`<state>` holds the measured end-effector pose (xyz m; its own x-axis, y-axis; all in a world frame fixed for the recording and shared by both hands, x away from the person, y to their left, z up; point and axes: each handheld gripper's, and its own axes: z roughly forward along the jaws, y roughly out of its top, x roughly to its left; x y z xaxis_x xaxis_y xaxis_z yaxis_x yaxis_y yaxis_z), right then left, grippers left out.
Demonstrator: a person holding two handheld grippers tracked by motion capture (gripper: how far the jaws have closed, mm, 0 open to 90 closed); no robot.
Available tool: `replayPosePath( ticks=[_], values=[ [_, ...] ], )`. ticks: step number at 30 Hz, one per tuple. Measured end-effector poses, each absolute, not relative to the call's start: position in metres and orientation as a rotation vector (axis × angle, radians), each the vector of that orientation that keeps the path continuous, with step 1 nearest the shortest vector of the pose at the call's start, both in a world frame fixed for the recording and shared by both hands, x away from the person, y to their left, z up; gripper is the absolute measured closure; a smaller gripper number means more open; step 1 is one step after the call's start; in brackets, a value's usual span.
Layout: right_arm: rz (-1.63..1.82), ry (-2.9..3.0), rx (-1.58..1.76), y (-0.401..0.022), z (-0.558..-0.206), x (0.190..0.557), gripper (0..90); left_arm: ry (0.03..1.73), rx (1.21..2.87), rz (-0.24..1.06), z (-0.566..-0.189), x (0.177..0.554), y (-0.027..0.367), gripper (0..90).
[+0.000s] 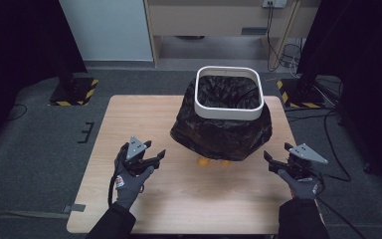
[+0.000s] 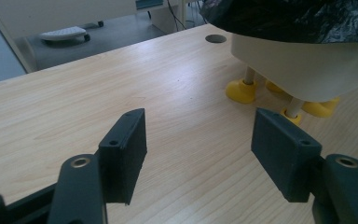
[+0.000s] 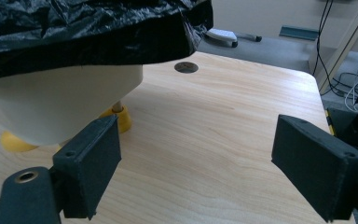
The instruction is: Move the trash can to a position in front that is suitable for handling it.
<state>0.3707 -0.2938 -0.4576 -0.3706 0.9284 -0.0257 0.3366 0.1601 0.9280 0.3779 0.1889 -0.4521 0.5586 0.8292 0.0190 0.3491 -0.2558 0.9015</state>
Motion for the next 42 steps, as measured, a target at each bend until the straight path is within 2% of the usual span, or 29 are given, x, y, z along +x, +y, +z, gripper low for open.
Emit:
replayPosePath(
  ticks=[14,21,29,42],
  values=[
    [1.177,1.816,1.170,-0.286,-0.456,0.377,27.4,0.915,1.866,0.634,-0.450,0.394,0.154,43.8],
    [1.196,1.823,1.145,-0.282,-0.453,0.380,31.2,0.888,1.860,0.624,-0.443,0.398,0.142,46.0],
    [1.218,1.826,1.105,-0.275,-0.448,0.383,39.7,0.863,1.830,0.638,-0.426,0.402,0.137,46.1],
    [1.232,1.817,1.071,-0.270,-0.435,0.390,39.4,0.821,1.783,0.677,-0.398,0.407,0.135,45.6]
  ],
)
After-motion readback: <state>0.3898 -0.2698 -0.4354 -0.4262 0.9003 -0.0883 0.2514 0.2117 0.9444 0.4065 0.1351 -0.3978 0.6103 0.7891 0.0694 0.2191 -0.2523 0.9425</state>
